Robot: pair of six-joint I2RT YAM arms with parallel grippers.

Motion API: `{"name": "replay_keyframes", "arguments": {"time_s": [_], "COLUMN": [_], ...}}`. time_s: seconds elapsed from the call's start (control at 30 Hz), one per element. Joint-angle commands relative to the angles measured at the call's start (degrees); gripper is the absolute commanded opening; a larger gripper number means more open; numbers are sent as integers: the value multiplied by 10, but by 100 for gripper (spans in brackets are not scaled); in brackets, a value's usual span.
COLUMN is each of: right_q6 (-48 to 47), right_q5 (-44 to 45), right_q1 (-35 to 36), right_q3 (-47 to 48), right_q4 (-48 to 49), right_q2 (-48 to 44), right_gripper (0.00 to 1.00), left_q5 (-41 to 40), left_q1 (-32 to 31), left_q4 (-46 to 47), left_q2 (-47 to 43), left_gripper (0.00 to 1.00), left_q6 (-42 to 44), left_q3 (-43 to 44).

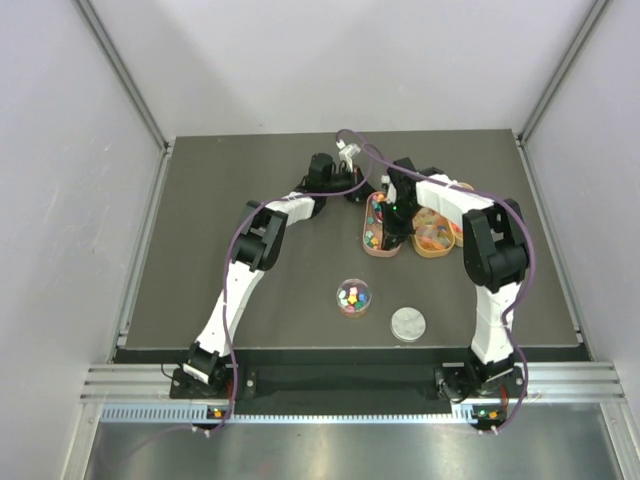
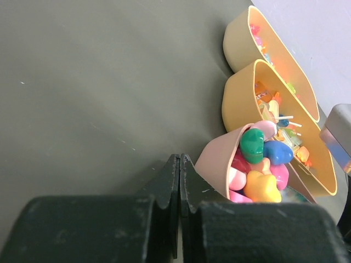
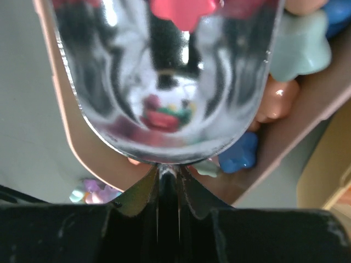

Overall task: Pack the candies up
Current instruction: Scoop the fake candies from the storage box.

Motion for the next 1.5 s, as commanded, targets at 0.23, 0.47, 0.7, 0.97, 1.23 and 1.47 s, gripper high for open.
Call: {"name": "replay_keyframes", "arguments": {"time_s": [0.23, 0.47, 0.7, 0.97, 1.23, 1.47], "right_q6": [-32, -44, -54, -59, -70, -101], "right_q5": [-4, -9, -17, -21, -6, 16], "right_q1": [-10, -12, -10, -3, -1, 14], "right_q3": [48, 38, 26, -41, -106, -182], "right_q4": [62, 69, 104, 170, 238, 317], "right_q2": [30, 13, -17, -47, -85, -132], "right_gripper": [0, 0, 0, 0, 0, 0], "left_q5": [31, 29, 39, 60, 51, 33], "left_q1": [1, 21, 51, 76, 87, 89], "left_q4": [6, -27, -83, -166, -218, -252], "left_q2": [-43, -59, -107, -173, -220, -237], "left_gripper": [0, 11, 36, 37, 37, 37], "left_q6": [-11, 17, 47, 94, 134, 177], "left_q3": [-12, -2, -2, -35, -56, -61]}}
